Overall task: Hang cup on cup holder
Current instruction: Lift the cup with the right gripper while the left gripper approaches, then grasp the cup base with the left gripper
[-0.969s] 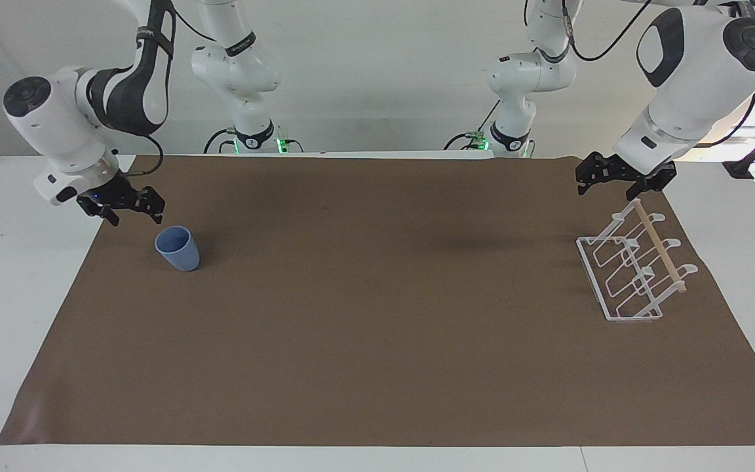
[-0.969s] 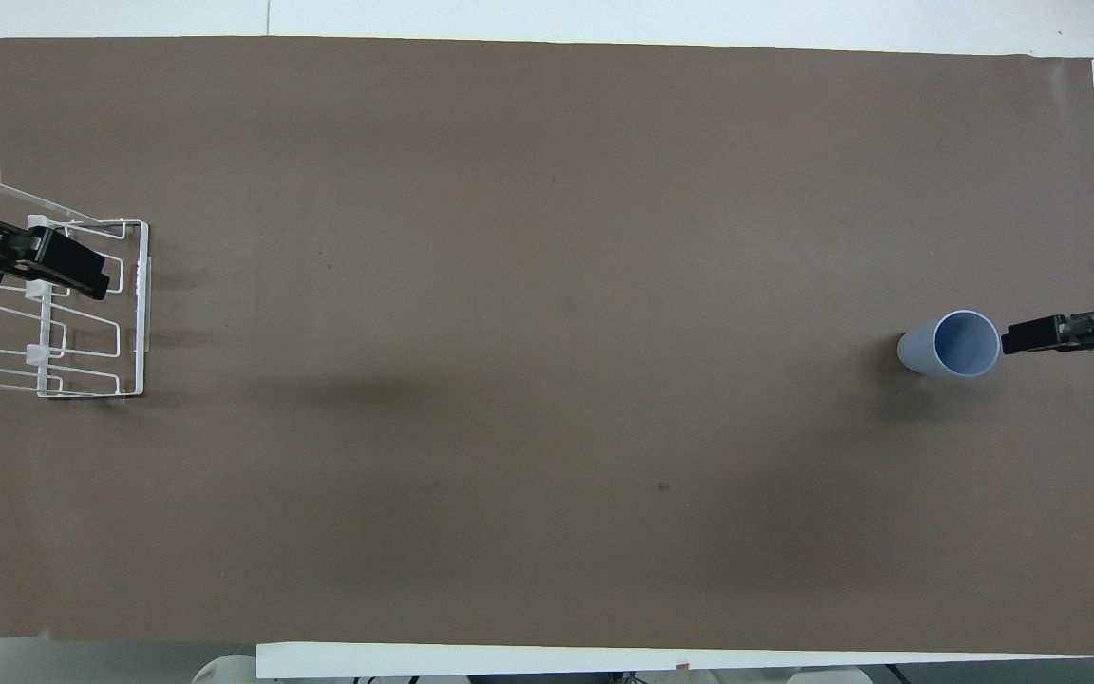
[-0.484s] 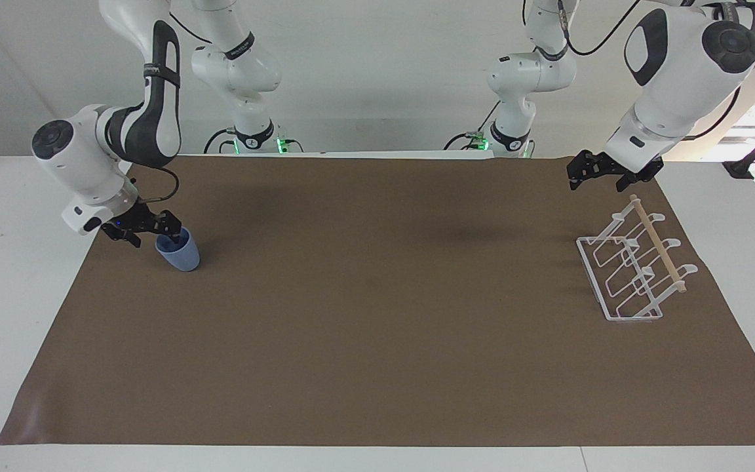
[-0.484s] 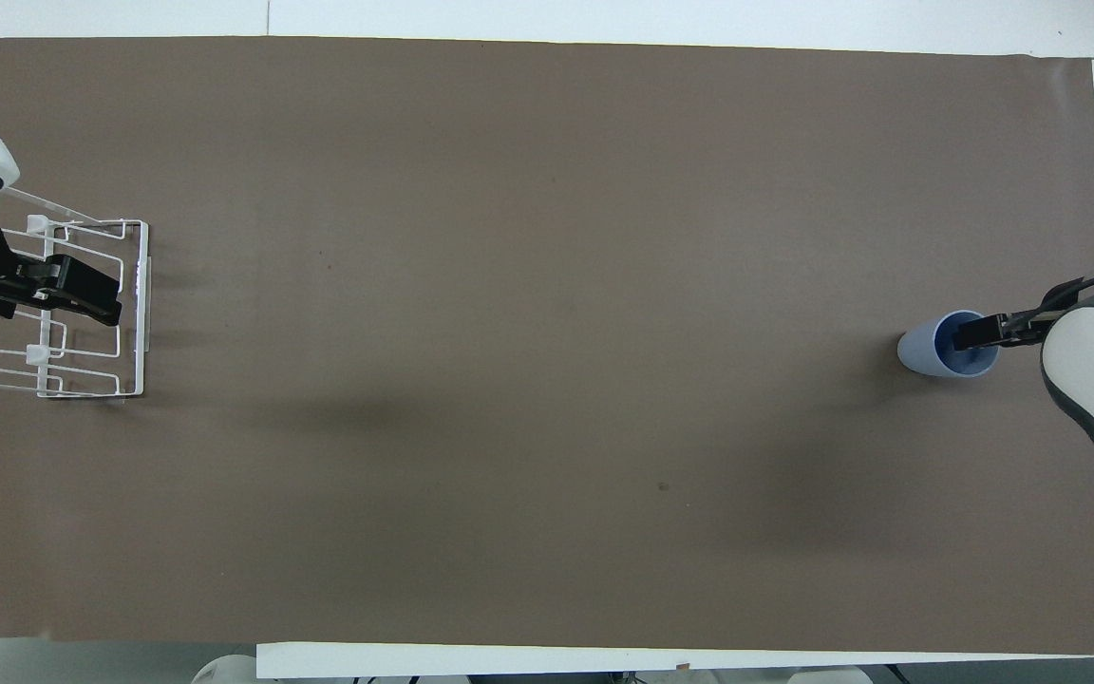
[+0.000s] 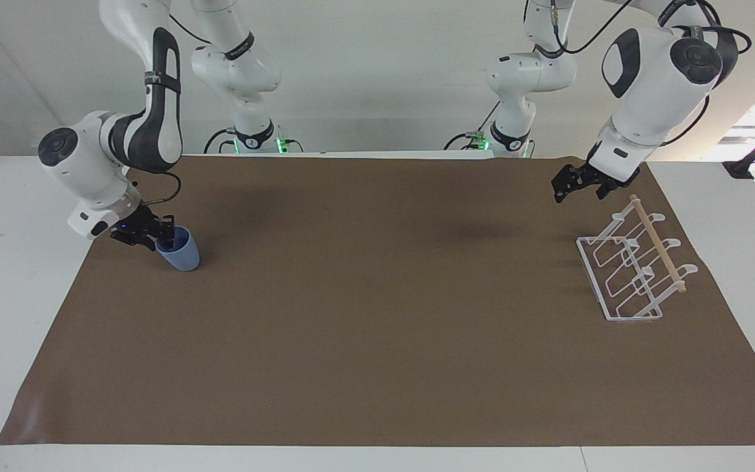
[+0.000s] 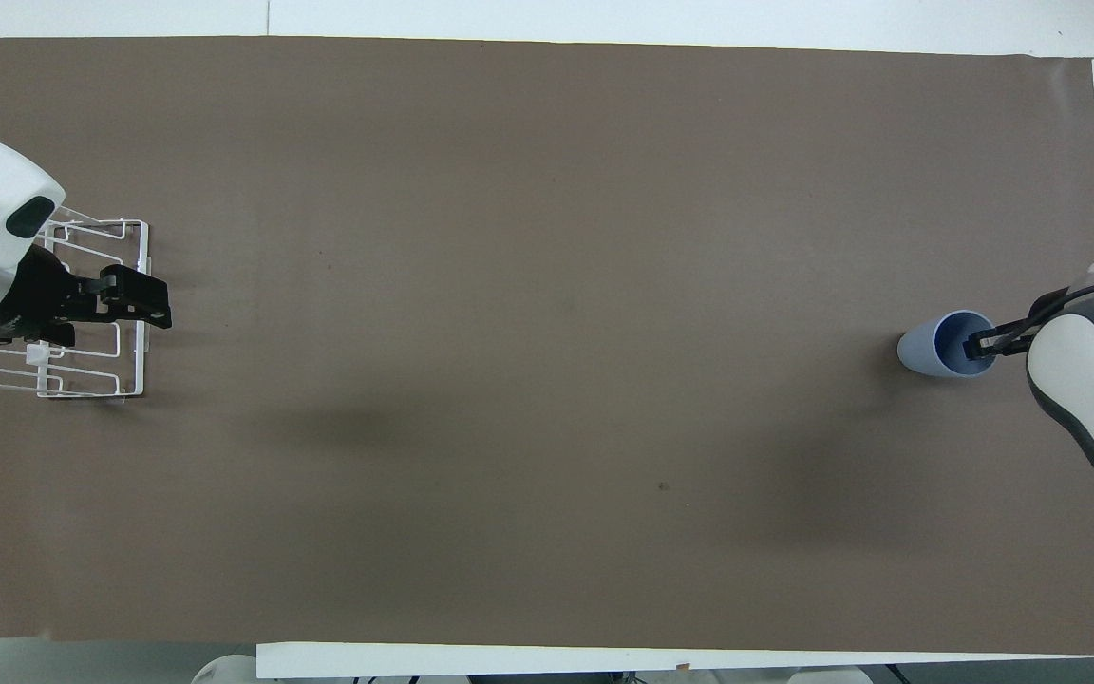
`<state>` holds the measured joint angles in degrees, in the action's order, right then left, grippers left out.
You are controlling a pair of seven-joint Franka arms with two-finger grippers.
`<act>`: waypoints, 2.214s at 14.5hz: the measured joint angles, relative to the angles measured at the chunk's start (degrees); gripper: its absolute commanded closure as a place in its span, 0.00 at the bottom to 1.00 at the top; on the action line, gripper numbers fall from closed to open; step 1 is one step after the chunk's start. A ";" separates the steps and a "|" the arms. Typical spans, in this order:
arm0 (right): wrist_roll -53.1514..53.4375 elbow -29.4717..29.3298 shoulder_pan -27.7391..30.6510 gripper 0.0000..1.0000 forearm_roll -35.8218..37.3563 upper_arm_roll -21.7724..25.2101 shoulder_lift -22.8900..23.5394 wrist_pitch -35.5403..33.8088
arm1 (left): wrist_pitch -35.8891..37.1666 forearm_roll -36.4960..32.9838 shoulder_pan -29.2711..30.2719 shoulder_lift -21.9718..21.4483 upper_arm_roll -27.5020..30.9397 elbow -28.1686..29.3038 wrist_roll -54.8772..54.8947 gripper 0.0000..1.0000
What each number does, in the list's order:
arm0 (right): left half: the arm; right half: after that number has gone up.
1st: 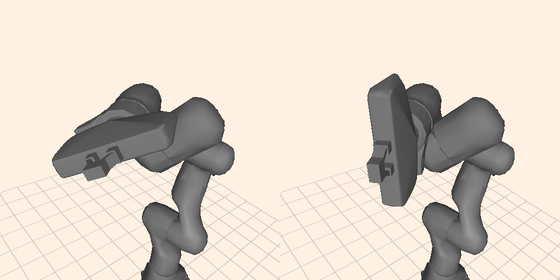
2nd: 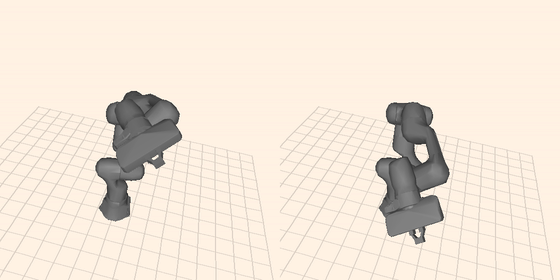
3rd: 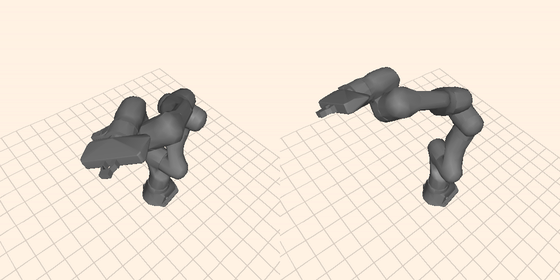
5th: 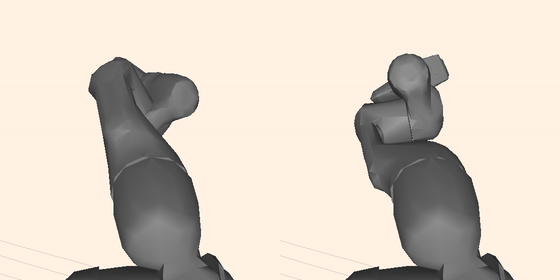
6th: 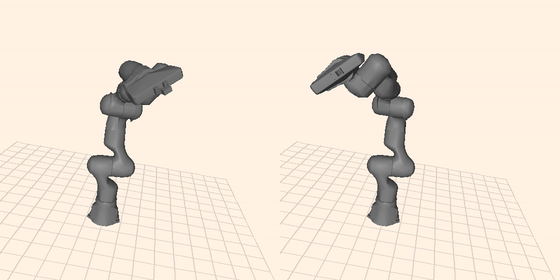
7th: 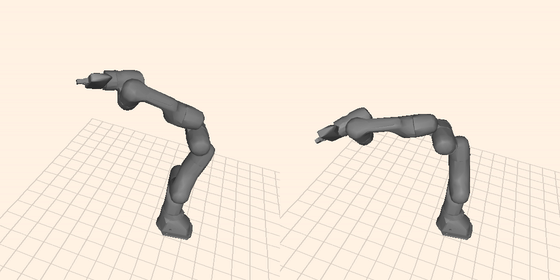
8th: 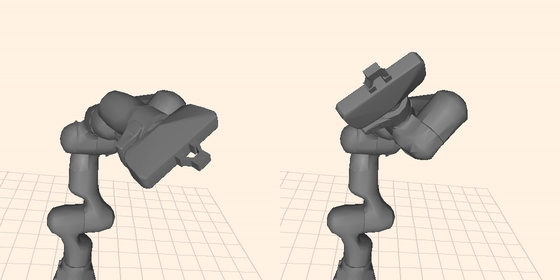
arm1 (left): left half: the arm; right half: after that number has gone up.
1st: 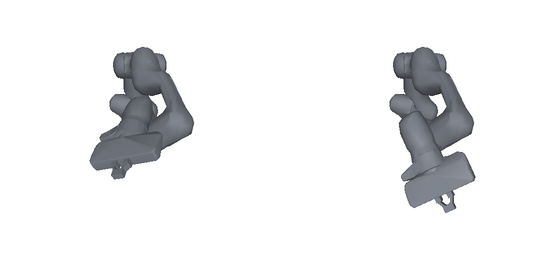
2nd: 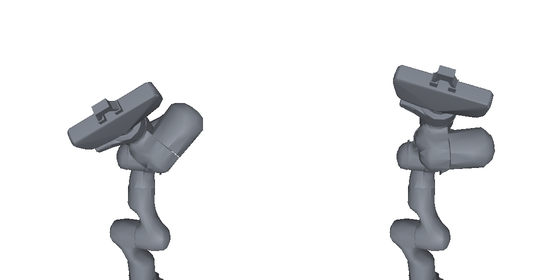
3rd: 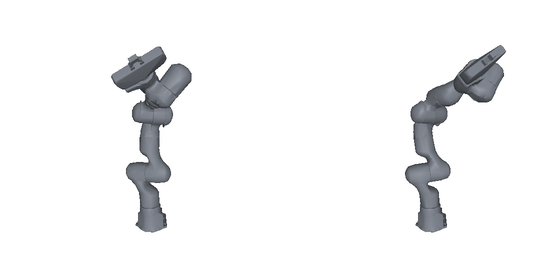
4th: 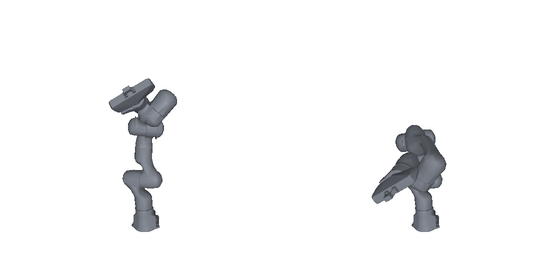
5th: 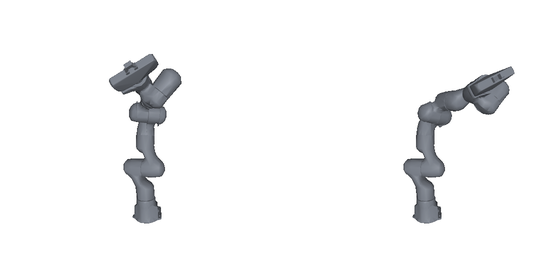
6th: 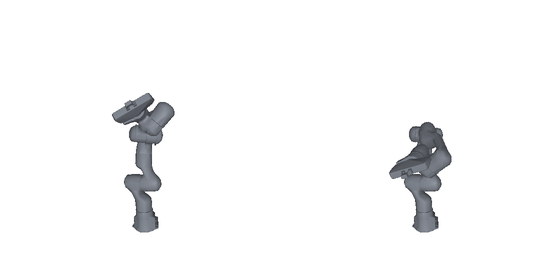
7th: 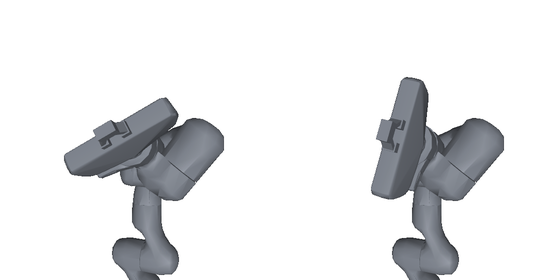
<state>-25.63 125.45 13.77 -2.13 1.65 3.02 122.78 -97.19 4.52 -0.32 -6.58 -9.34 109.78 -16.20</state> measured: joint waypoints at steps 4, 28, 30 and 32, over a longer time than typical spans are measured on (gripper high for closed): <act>-0.43 -3.02 -0.07 1.00 -4.72 -0.75 0.08 -6.65 | -1.03 6.38 -1.18 -0.04 -0.06 0.83 -19.84 0.00; 20.13 -9.44 -31.51 1.00 -62.58 -1.87 0.93 -8.06 | -13.34 16.02 -26.20 14.66 -0.53 -16.91 -97.39 0.00; 20.37 -9.44 -31.69 1.00 -64.37 -1.87 0.93 -8.06 | -16.54 16.03 -27.47 14.78 -0.57 -14.65 -97.99 0.00; 20.43 -9.44 -31.69 1.00 -64.52 -1.86 0.95 -8.02 | -18.74 16.04 -28.31 14.60 -0.60 -11.77 -98.39 0.00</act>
<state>-5.20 116.01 -17.91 -66.65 -0.21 3.97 114.76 -115.93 20.56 -28.63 8.02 -9.95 98.01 -114.59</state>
